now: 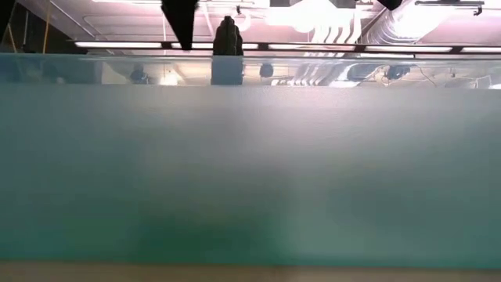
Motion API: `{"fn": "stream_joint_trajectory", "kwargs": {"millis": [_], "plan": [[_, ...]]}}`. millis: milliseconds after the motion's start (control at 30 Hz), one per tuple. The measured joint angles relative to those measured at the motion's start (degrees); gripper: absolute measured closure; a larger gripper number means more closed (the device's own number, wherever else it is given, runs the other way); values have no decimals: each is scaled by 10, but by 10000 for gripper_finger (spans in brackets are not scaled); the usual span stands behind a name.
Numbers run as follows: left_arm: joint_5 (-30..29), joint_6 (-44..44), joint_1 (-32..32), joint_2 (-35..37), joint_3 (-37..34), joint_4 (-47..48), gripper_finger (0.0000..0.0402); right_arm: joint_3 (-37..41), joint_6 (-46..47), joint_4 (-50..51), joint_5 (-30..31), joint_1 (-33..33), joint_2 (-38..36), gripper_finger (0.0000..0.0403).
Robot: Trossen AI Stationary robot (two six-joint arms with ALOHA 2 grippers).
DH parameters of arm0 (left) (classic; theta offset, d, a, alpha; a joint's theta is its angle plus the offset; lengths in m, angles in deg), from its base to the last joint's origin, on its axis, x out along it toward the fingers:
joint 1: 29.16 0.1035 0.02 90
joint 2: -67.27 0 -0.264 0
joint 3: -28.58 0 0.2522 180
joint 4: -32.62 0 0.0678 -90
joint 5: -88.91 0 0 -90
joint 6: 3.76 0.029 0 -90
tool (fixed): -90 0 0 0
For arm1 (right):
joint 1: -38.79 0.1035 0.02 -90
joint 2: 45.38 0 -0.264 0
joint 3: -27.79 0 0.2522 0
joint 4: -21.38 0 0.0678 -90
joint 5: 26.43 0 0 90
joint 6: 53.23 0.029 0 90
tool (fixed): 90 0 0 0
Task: Pick and place pill bottles into a basket
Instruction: Put the white pill bottle into the green bin
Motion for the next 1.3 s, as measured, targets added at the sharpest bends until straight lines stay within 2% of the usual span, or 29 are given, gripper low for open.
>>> {"fn": "stream_joint_trajectory", "kwargs": {"millis": [133, 233, 333, 400, 500, 600, 733, 1100, 1300], "plan": [[-32, -28, 0, 59, -1, 2, 147, 0, 0, 5, 0, 0, 0, 123], [-59, -63, 0, 117, -27, 3, 147, 0, 0, 9, 0, 0, 0, 123], [-75, -121, 0, 188, -90, 1, 147, 0, 0, 10, 2, 0, 0, 123], [-75, -197, 0, 237, -142, 1, 147, 0, 0, 11, 2, 0, 0, 123], [-33, -315, -1, 308, -233, 2, 147, 0, -3, 12, 3, 0, 0, 123], [23, -417, -16, 350, -308, -21, 147, 0, -10, 12, 11, 0, 0, 123], [59, -516, -46, 365, -362, -38, 147, 0, -11, 12, 19, 0, 0, 123], [185, -804, -151, 365, -452, -21, 148, 0, -4, 12, 19, 0, 0, 123], [211, -865, -189, 365, -513, -117, 148, 0, -9, 11, 19, 0, 0, 123]]}}
